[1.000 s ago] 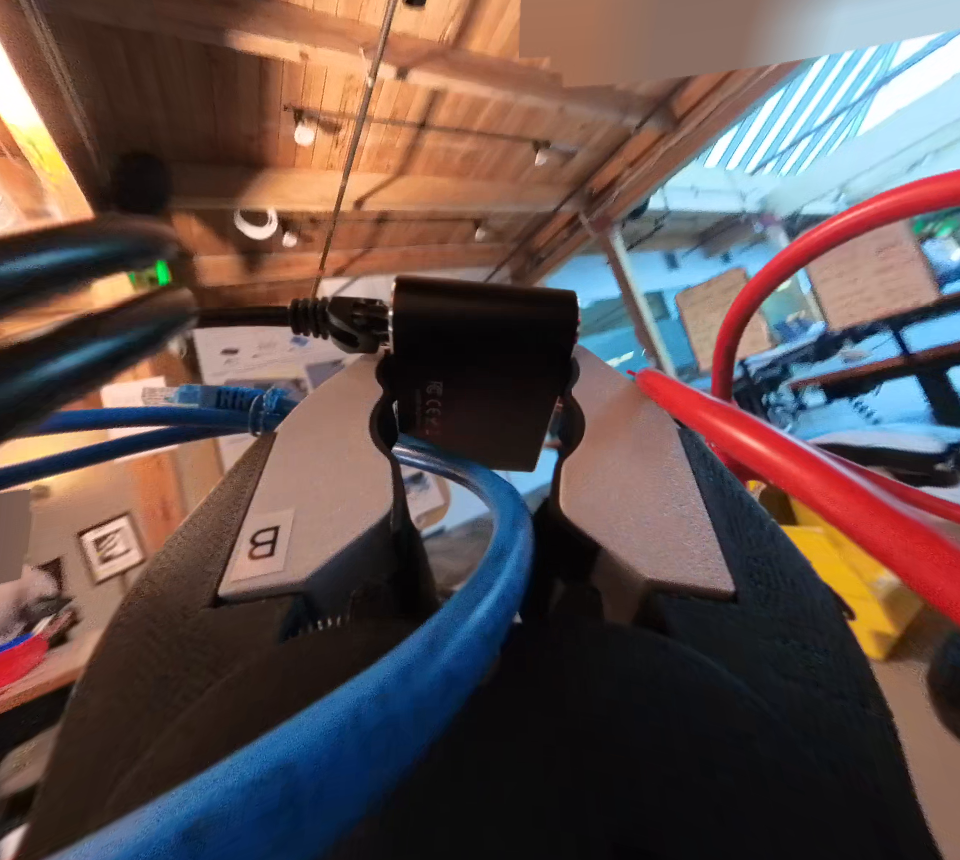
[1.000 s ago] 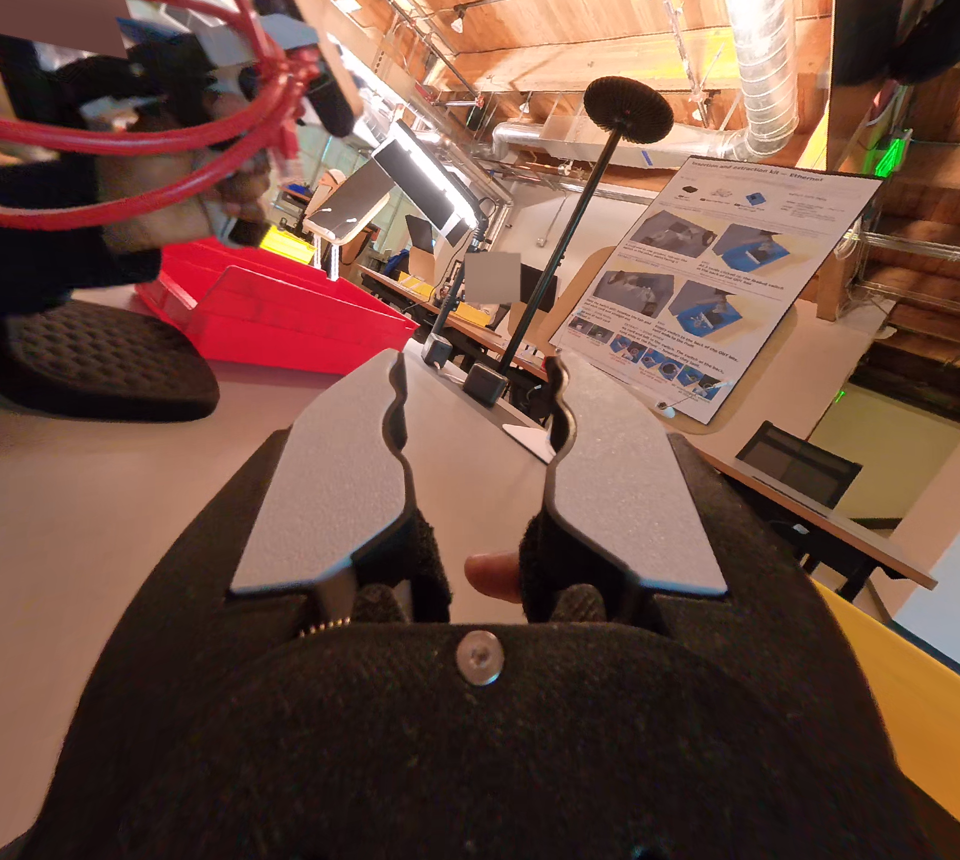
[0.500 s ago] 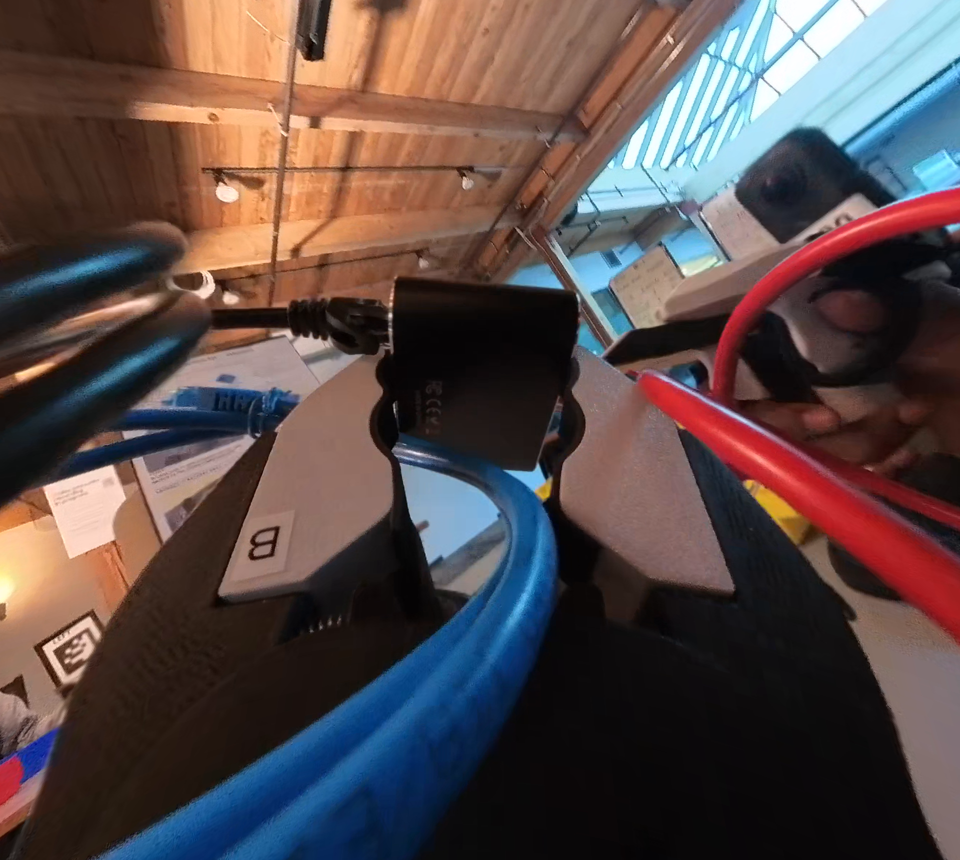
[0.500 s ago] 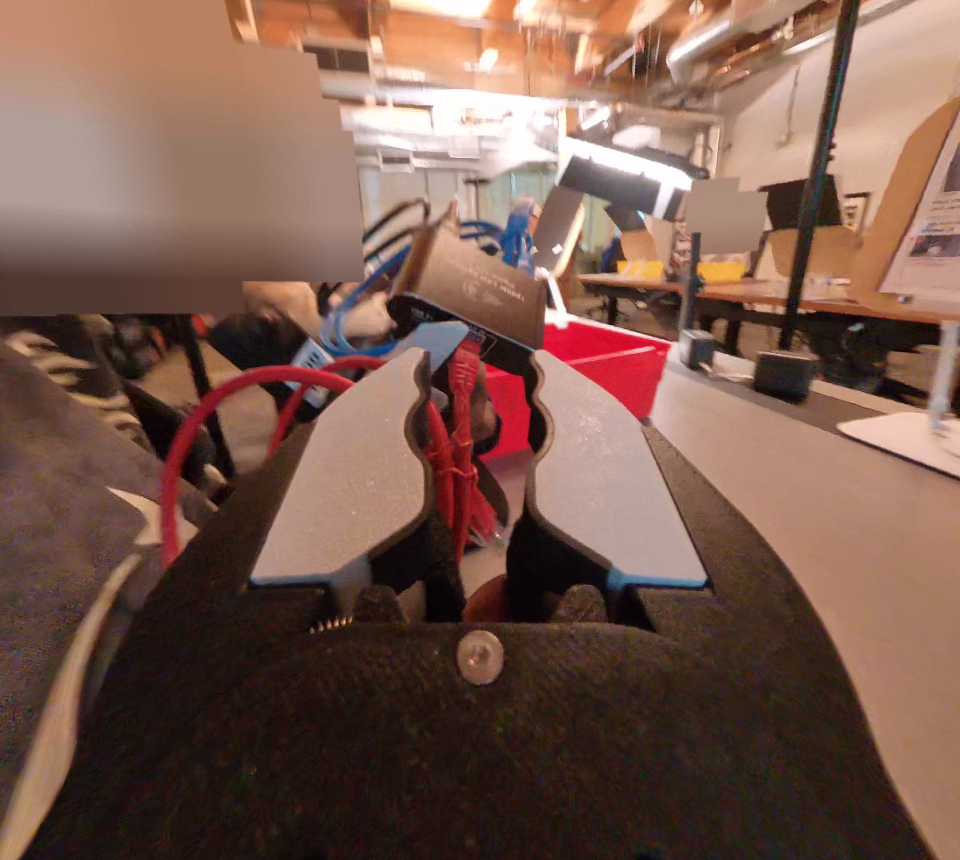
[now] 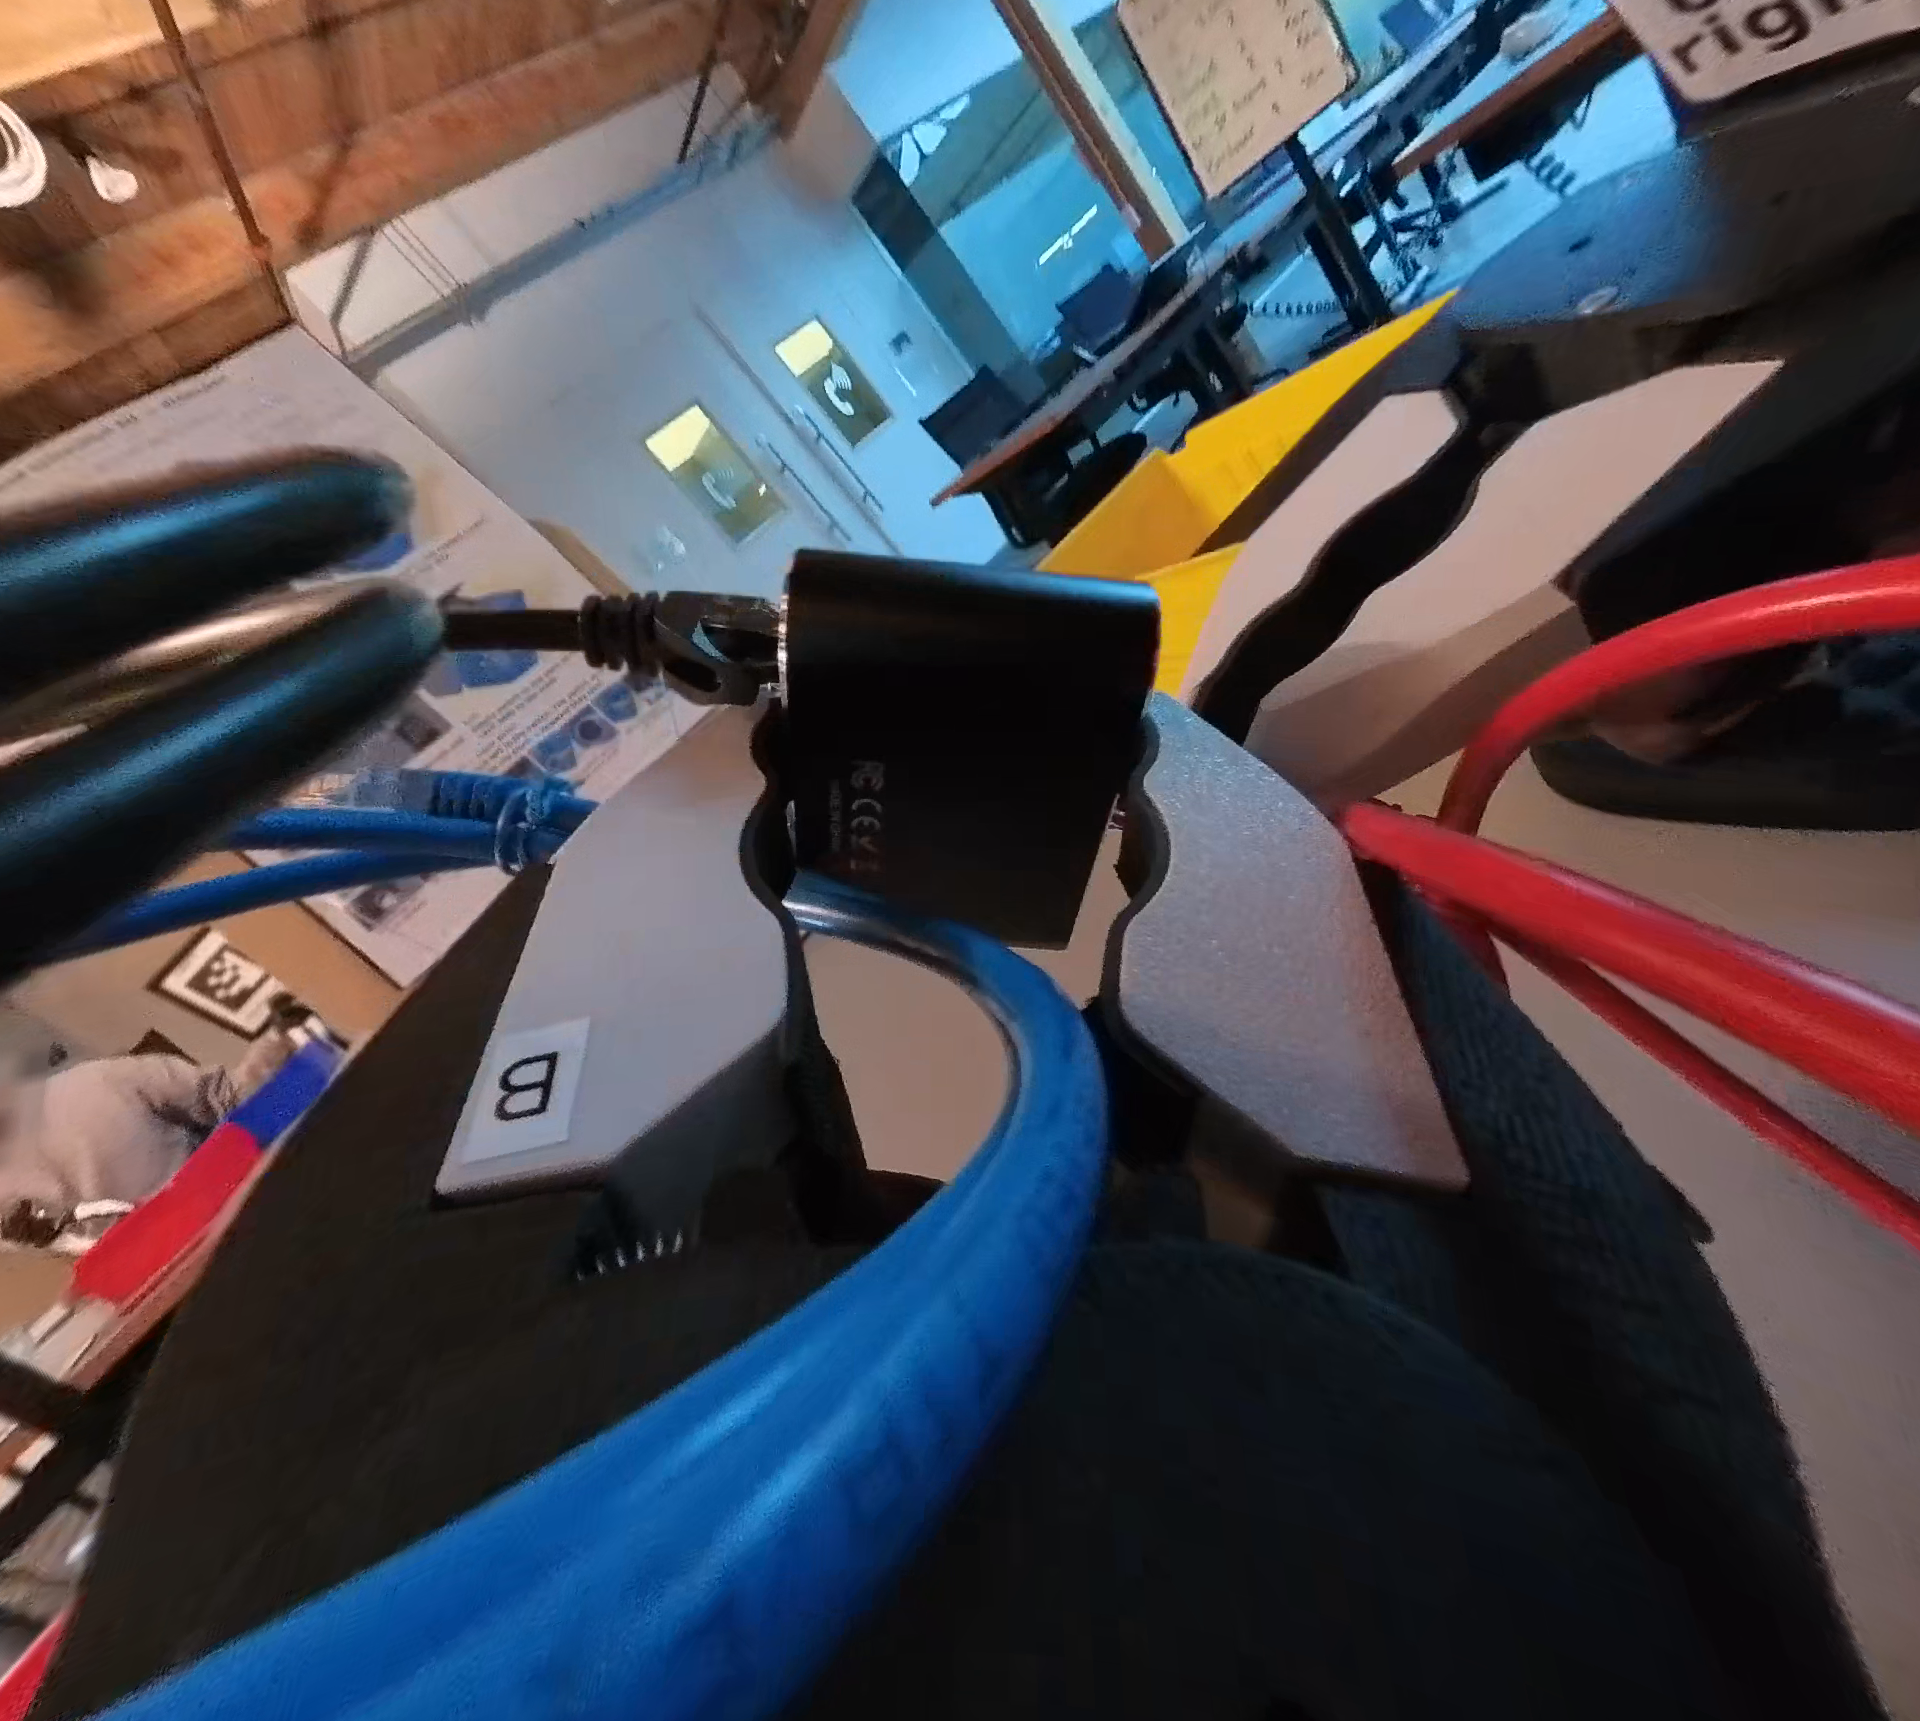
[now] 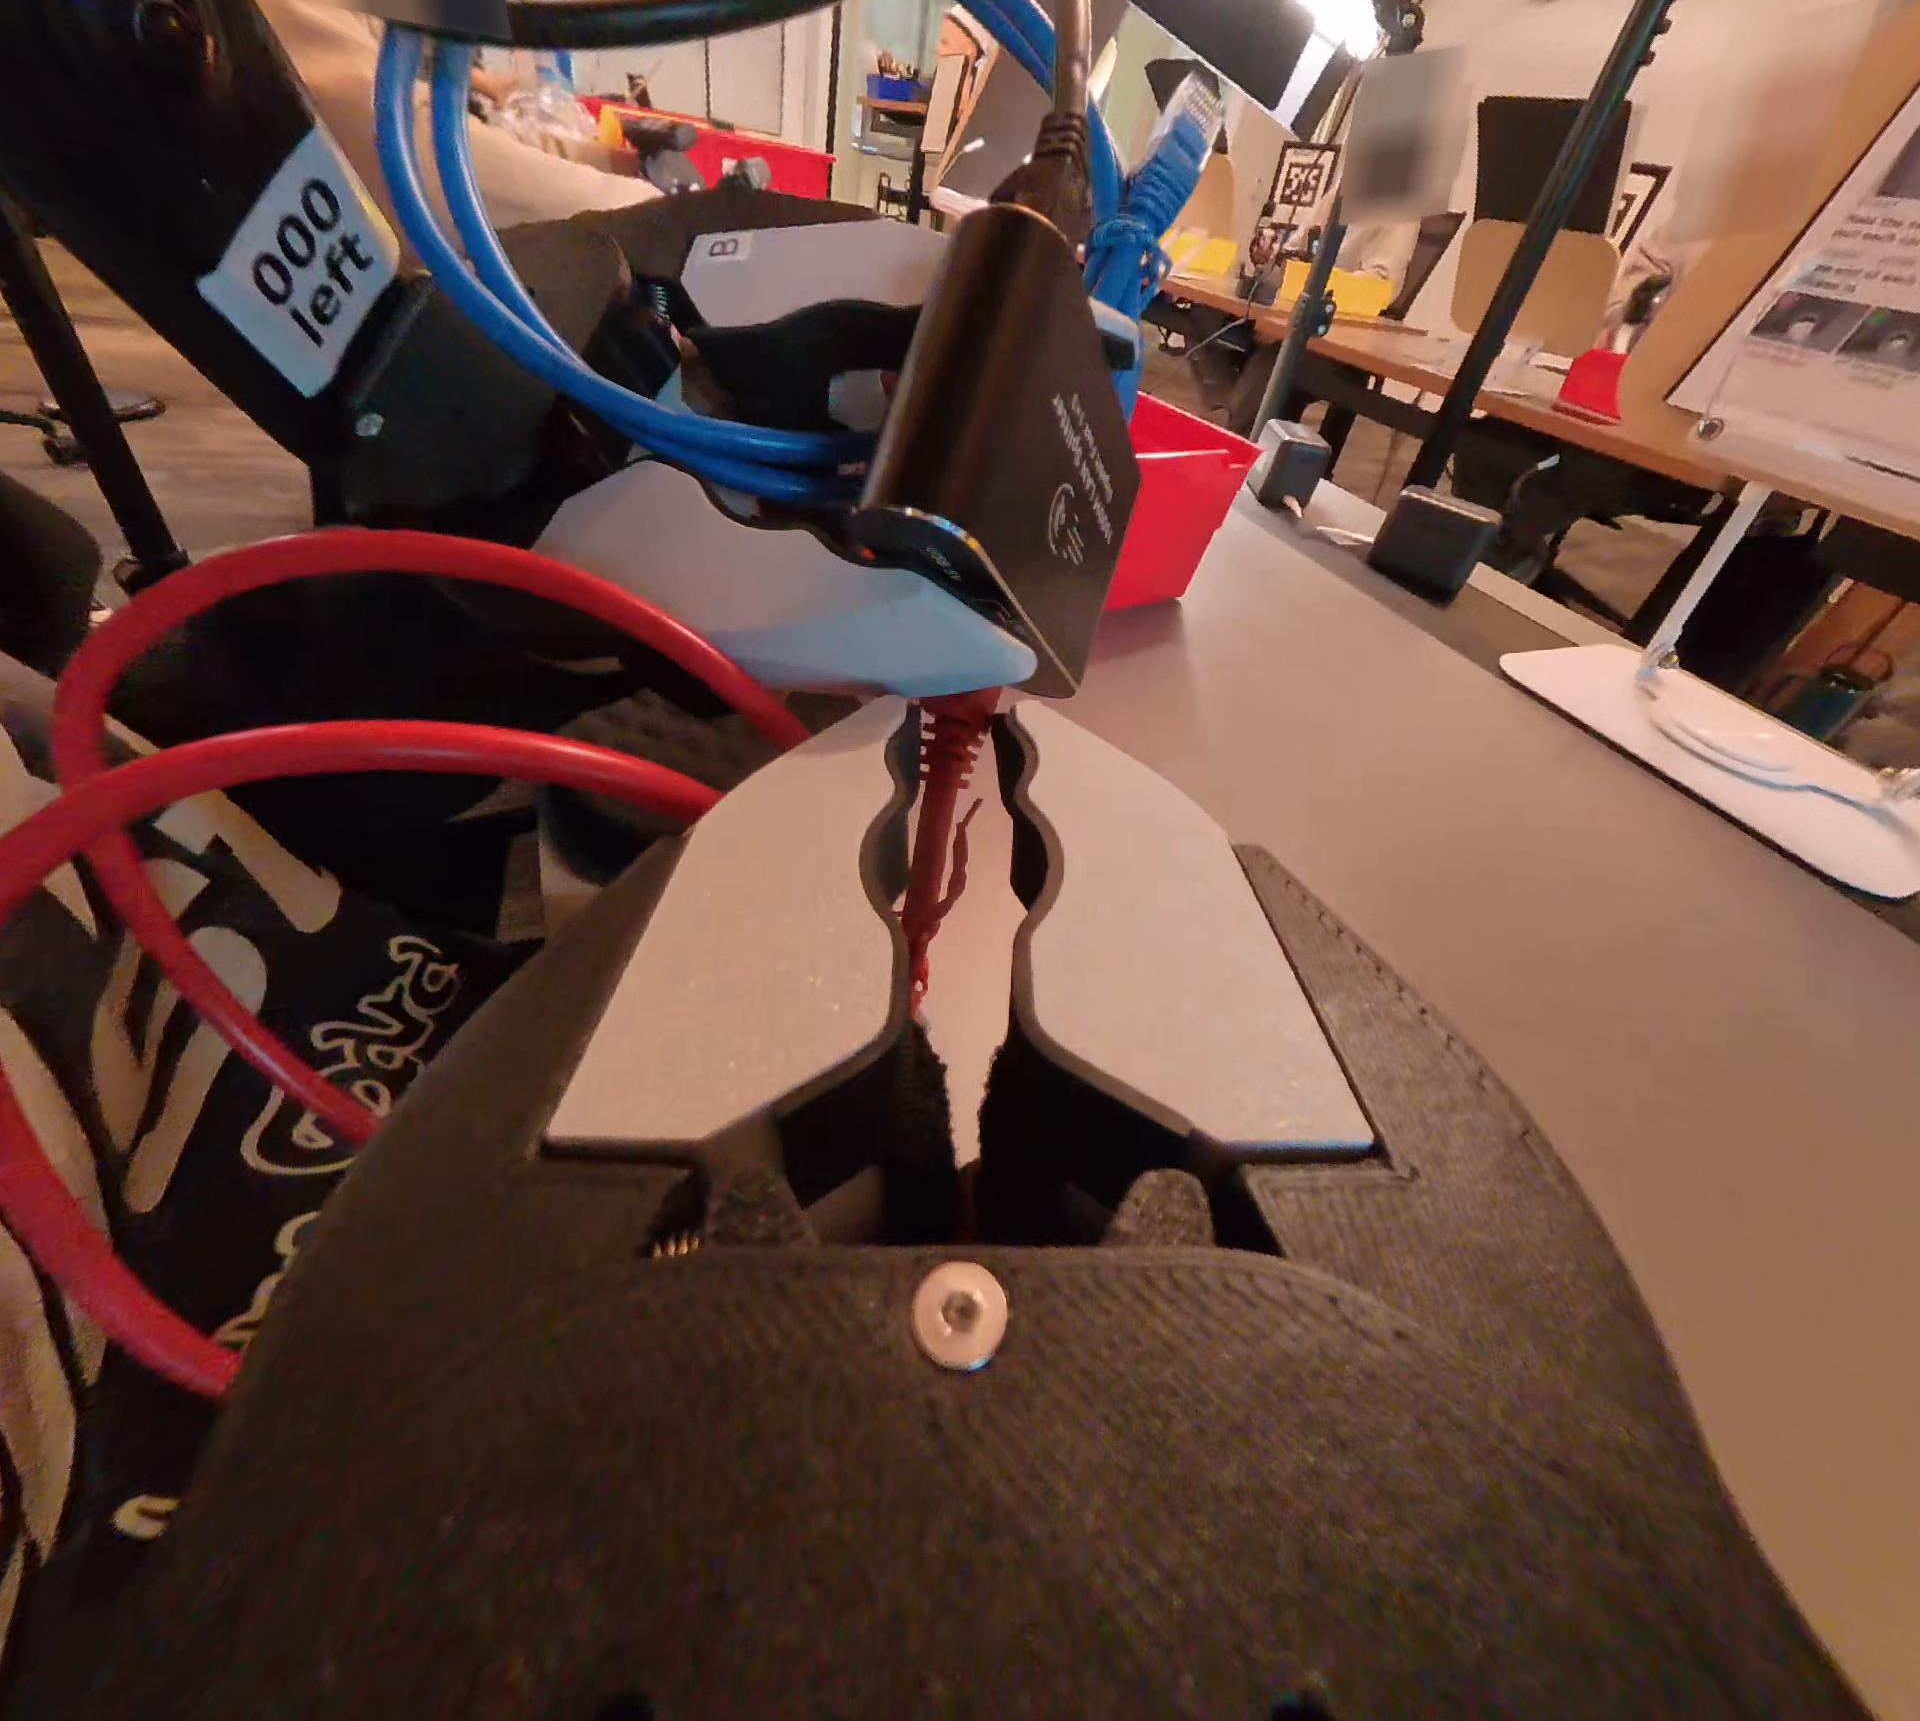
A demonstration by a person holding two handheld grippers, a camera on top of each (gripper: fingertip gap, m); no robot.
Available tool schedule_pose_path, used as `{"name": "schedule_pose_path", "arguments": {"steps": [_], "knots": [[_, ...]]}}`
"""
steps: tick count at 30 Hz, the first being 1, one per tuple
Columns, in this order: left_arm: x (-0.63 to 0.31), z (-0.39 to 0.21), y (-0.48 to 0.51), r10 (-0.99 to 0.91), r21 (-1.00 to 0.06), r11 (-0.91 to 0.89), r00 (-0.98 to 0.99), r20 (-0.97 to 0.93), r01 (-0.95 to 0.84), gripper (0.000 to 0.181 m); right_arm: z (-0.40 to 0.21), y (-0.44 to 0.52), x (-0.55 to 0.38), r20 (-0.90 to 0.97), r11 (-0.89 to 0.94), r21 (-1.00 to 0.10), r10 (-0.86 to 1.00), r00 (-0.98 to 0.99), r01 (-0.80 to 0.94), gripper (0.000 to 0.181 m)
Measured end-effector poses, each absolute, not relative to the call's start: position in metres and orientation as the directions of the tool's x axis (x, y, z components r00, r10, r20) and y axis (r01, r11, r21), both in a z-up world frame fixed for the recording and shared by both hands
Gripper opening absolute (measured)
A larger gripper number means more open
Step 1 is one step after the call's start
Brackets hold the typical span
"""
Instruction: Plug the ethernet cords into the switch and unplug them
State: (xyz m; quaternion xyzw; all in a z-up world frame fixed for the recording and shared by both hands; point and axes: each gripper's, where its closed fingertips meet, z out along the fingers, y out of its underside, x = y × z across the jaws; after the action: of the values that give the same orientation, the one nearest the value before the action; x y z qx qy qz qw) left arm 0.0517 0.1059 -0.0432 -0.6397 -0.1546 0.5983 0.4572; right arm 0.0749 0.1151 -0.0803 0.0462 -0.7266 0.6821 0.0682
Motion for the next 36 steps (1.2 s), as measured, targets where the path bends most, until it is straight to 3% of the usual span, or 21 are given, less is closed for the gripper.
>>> {"name": "schedule_pose_path", "arguments": {"steps": [4,6,9,16,23,26,28,31,33,36], "knots": [[0.051,-0.049,0.112,0.732,-0.777,-0.538,0.275,-0.623,-0.326,0.061,-0.093,0.113,0.068,0.170,0.165,-0.973,0.056,-0.984,-0.158,0.029],[0.052,-0.049,0.122,0.739,-0.791,-0.511,0.298,-0.604,-0.337,0.061,-0.097,0.109,0.070,0.210,0.196,-0.961,0.059,-0.976,-0.195,0.016],[0.048,-0.052,0.121,0.717,-0.758,-0.573,0.257,-0.648,-0.311,0.061,-0.102,0.107,0.065,0.253,0.245,-0.943,0.097,-0.963,-0.223,0.012],[0.062,-0.059,0.113,0.712,-0.844,-0.499,0.462,-0.530,-0.199,0.064,-0.100,0.106,0.063,-0.035,0.116,-0.993,0.016,-0.999,0.037,0.010],[0.076,-0.042,0.088,0.751,-0.947,-0.208,0.581,-0.314,-0.243,0.066,-0.079,0.119,0.058,-0.211,-0.078,-0.973,-0.102,-0.972,0.219,0.009],[0.073,-0.039,0.084,0.747,-0.976,0.020,0.652,-0.130,-0.217,0.068,-0.069,0.125,0.063,-0.241,-0.127,-0.956,-0.177,-0.954,0.265,0.009],[0.062,-0.032,0.073,0.763,-0.951,0.241,0.643,0.063,-0.193,0.071,-0.061,0.130,0.065,-0.283,-0.168,-0.930,-0.234,-0.930,0.326,0.009],[0.046,-0.030,0.054,0.653,-0.798,0.595,0.640,0.406,-0.100,0.070,-0.053,0.138,0.067,-0.331,-0.196,-0.894,-0.314,-0.890,0.402,0.008],[0.047,-0.034,0.069,0.532,-0.764,0.646,0.715,0.454,0.004,0.070,-0.052,0.139,0.067,-0.339,-0.195,-0.890,-0.322,-0.884,0.413,0.008],[0.052,-0.041,0.092,0.478,-0.806,0.588,0.776,0.411,0.064,0.077,-0.044,0.146,0.067,-0.367,-0.231,-0.847,-0.396,-0.842,0.479,0.008]]}}
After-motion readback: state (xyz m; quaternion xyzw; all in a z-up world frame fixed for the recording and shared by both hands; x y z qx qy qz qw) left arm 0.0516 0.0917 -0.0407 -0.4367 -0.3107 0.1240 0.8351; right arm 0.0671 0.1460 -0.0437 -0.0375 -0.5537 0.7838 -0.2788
